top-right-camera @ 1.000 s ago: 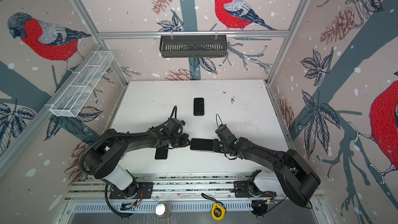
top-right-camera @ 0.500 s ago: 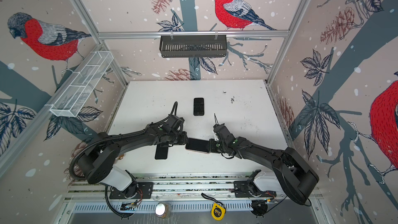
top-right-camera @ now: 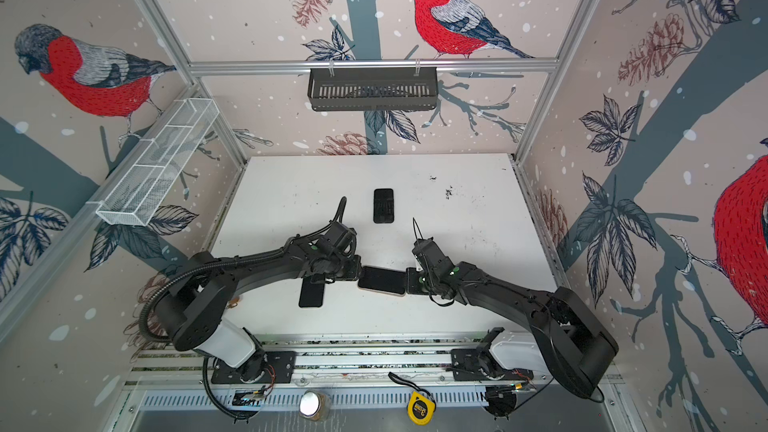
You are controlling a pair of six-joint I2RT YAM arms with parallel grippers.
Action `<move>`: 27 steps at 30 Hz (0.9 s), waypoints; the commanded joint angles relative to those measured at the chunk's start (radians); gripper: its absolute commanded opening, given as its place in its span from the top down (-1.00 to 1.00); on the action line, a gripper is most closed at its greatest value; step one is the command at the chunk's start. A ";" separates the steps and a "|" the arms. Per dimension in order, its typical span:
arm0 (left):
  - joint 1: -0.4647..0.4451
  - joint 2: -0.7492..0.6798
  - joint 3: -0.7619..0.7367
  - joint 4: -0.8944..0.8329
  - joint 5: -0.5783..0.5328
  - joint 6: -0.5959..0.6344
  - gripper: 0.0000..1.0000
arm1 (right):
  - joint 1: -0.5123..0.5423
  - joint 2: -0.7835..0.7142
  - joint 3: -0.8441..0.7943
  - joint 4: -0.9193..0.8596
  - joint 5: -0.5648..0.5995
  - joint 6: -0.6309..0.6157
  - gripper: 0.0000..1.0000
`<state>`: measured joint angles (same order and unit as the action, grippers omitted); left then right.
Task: Put the phone into the phone case
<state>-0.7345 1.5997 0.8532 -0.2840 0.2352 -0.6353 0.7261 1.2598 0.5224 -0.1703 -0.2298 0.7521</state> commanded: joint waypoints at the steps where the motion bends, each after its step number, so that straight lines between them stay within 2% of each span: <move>1: -0.002 0.011 0.008 -0.020 -0.007 0.012 0.52 | 0.004 -0.002 -0.008 -0.002 0.004 -0.017 0.54; 12: -0.011 0.029 -0.005 -0.013 -0.010 0.012 0.60 | 0.017 -0.002 -0.036 0.051 -0.031 0.007 0.57; 22: -0.029 0.040 -0.016 0.004 -0.008 0.001 0.75 | 0.041 0.016 -0.041 0.089 -0.040 0.032 0.61; 27: -0.032 0.038 -0.024 0.011 -0.008 -0.005 0.76 | 0.045 0.025 -0.039 0.094 -0.043 0.035 0.67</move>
<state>-0.7567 1.6287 0.8398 -0.2813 0.2222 -0.6315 0.7647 1.2785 0.4820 -0.1200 -0.2485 0.7841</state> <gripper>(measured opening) 0.123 0.168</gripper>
